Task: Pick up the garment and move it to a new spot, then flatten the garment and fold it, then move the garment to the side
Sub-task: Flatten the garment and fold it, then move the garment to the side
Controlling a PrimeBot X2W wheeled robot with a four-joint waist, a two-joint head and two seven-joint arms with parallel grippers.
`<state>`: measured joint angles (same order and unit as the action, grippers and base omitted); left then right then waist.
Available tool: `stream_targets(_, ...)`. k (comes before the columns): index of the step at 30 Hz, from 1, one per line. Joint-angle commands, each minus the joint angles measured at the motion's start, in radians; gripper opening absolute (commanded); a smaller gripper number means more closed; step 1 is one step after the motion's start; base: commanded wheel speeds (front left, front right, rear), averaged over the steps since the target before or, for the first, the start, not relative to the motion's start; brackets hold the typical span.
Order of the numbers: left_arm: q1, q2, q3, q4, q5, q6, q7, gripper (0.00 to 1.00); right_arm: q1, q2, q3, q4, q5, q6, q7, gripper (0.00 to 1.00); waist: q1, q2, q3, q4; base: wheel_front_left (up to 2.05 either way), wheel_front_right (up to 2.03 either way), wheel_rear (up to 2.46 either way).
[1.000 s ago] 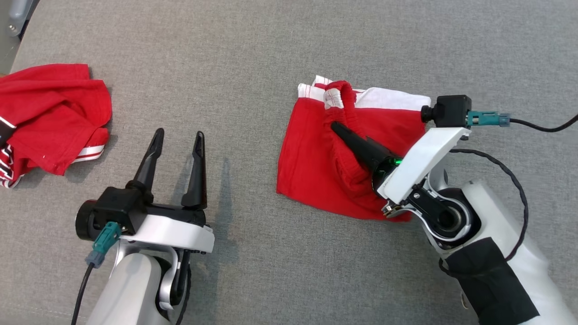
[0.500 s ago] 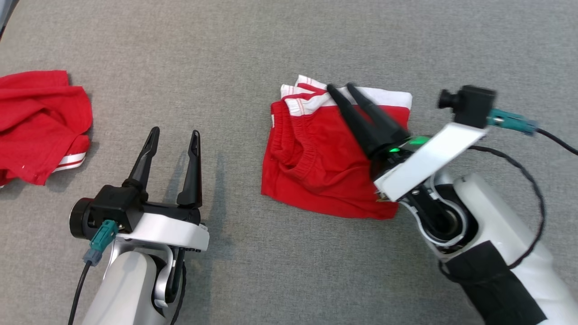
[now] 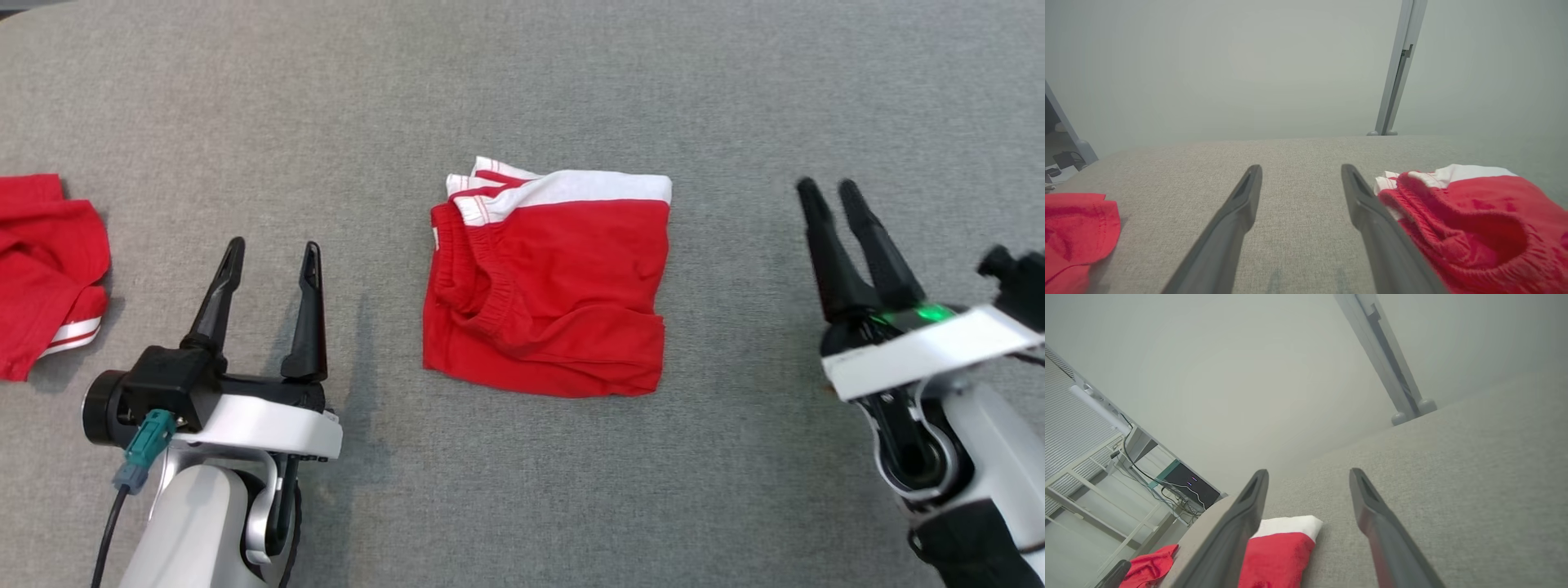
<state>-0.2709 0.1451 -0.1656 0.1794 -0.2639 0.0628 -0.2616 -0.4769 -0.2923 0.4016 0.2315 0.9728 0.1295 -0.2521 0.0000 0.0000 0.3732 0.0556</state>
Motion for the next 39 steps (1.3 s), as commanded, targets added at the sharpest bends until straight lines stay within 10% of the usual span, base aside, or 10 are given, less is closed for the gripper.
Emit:
stream_targets(1,0.002,0.009,0.006,-0.006,0.007,0.005,-0.003,1.0,0.024,-0.005,-0.017,-0.004,-0.017,0.002,-0.009,1.0,0.0,0.0,-0.007,-0.009,0.0,0.0,0.0)
stream_targets(14,0.053,0.037,0.023,-0.043,0.001,0.026,0.002,1.0,0.259,0.076,-0.322,-0.151,-0.391,0.002,-0.015,1.0,0.0,0.0,-0.065,-0.059,0.0,0.0,0.0)
stream_targets(39,0.23,0.06,0.023,-0.131,-0.027,0.06,0.033,1.0,0.445,0.131,-0.396,-0.209,-0.658,0.002,0.022,1.0,0.0,0.0,-0.212,-0.066,0.0,0.0,0.0)
